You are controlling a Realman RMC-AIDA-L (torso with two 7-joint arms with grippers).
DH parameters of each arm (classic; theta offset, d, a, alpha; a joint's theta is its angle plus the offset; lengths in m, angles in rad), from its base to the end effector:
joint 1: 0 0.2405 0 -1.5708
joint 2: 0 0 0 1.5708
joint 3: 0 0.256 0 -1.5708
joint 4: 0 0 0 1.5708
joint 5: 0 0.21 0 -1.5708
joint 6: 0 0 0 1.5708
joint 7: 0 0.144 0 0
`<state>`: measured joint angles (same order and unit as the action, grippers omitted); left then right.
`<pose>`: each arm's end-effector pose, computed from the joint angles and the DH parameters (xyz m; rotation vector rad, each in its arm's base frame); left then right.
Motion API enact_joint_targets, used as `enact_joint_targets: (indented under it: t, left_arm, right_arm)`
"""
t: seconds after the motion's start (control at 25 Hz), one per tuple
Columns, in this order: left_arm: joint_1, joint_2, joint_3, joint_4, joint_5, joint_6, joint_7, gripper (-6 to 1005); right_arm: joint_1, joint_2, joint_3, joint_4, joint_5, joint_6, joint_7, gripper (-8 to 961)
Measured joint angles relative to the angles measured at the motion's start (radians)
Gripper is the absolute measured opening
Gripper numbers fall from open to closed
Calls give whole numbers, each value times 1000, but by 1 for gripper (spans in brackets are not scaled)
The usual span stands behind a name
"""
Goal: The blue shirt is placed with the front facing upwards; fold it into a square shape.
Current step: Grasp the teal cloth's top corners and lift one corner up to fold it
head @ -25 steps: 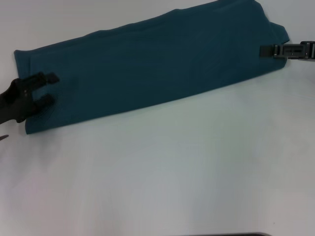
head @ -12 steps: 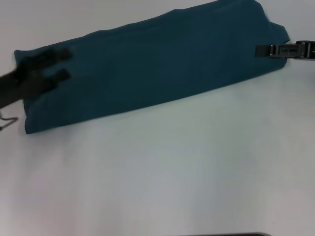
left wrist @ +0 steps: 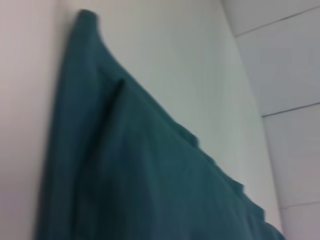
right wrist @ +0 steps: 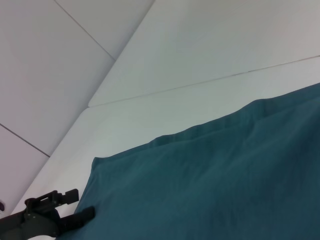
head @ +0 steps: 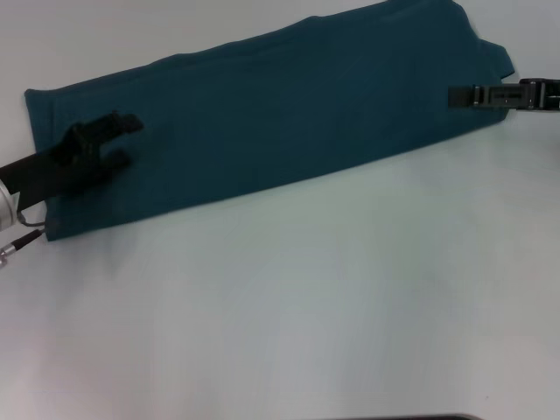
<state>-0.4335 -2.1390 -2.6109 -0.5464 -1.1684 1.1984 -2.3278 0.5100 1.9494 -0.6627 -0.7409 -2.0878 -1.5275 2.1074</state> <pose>-0.3320 0.3220 -0.0187 -1.6540 -2.0840 -0.9679 0.2987 0.3459 0.0661 -2.3744 1.4855 0.5942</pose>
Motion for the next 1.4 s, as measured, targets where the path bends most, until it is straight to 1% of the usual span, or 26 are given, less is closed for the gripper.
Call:
enact_joint_targets:
  t: [0.24, 0.48, 0.64, 0.84, 0.96, 1.12, 1.24, 1.4]
  left_arm:
    - [2, 11, -1, 20, 6, -17, 0, 723]
    - [20, 15, -36, -36, -20, 38, -17, 722]
    - [22, 12, -36, -43, -15, -12, -40, 722]
    - [23, 23, -26, -19, 3, -55, -53, 722]
    - [27, 24, -26, -15, 6, -77, -58, 722]
    - [33, 24, -29, -14, 9, -70, -64, 721]
    - [45, 27, -37, -45, 1, -34, -83, 721]
    - [48, 22, -38, -61, -1, -47, -92, 721]
  right_arm:
    - [5, 2, 0, 3, 0, 2, -6, 916]
    - [12, 2, 0, 3, 0, 2, -8, 915]
    - [13, 2, 0, 3, 0, 2, -7, 915]
    - [13, 1, 0, 3, 0, 2, -4, 914]
    - [13, 1, 0, 3, 0, 3, -2, 913]
    - [14, 0, 0, 3, 0, 3, -1, 913]
    - [15, 0, 2, 3, 0, 3, 1, 912]
    - [15, 0, 2, 3, 0, 3, 1, 911]
